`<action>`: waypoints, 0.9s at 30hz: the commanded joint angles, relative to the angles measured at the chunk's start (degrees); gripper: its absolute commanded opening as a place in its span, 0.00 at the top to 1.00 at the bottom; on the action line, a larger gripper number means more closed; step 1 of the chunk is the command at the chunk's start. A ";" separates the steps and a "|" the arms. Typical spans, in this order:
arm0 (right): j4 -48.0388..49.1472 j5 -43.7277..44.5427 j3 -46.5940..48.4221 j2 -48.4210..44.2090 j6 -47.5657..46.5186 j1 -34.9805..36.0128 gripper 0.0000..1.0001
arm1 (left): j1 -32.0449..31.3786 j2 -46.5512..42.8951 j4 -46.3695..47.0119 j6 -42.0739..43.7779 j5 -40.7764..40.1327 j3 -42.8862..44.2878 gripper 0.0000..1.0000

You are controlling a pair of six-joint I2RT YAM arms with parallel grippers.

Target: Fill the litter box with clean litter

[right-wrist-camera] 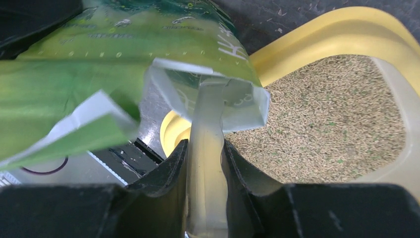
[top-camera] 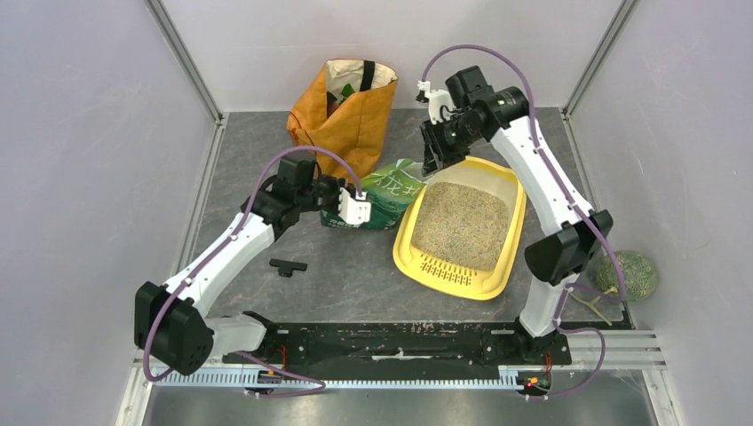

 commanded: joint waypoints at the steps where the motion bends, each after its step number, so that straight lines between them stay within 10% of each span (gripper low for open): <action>1: 2.87 5.58 2.34 3.06 2.14 0.84 1.00 | 0.13 -5.76 12.38 4.39 1.78 0.12 0.98; 27: 6.18 -4.80 -1.34 18.81 7.76 4.42 1.00 | 0.24 -9.31 17.44 7.41 0.77 -6.02 0.98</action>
